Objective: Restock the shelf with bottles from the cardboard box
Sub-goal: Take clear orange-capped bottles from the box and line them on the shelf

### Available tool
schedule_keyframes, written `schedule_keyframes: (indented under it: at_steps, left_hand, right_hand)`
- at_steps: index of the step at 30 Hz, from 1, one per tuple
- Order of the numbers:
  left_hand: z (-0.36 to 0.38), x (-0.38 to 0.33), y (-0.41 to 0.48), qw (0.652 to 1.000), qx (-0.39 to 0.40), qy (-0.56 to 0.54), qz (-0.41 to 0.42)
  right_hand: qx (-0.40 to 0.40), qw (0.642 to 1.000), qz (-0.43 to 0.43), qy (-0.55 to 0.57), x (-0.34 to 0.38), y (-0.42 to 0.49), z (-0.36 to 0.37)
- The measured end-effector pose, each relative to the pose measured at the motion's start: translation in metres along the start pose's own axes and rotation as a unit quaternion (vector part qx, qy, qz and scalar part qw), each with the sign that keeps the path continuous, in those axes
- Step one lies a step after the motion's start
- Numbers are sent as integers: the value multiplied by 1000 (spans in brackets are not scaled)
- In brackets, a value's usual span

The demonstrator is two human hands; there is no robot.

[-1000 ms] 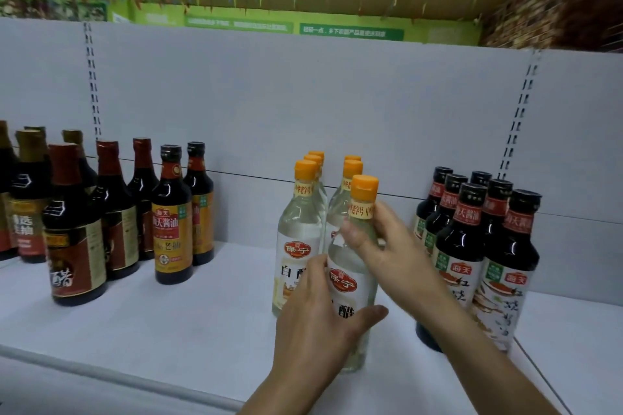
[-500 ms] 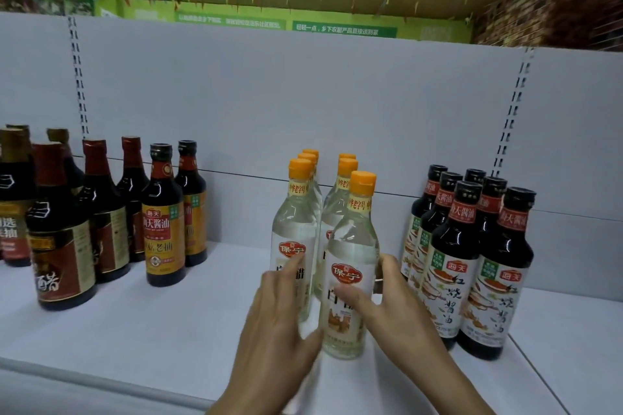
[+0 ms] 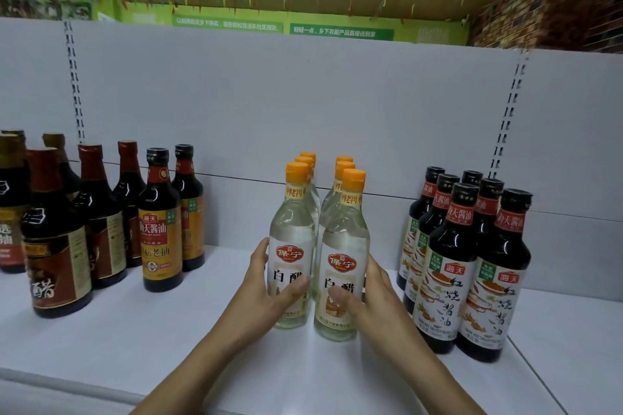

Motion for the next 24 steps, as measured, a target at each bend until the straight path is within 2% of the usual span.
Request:
schedule_keyframes:
  at_steps: [7,19,24]
  left_hand:
    - [8,4,10,998,32,-55,19]
    - [10,8,12,997,34,-67,25]
    - [12,6,26,994,28,-104,5]
  right_hand:
    - [7,1000,-2,18,-3,7,13]
    - [15,998,23,50,-12,7,21]
    - [15,997,11,69,-5,4,14]
Point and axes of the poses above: each hand's wrist, its own y-axis towards the middle knuckle, its own z-axis out of the palm, x = y × z, the point moved 2 cm from there along y, towards the middle knuckle, and after that the axes turned 7 degrees about -x, right-handed, at the moved point
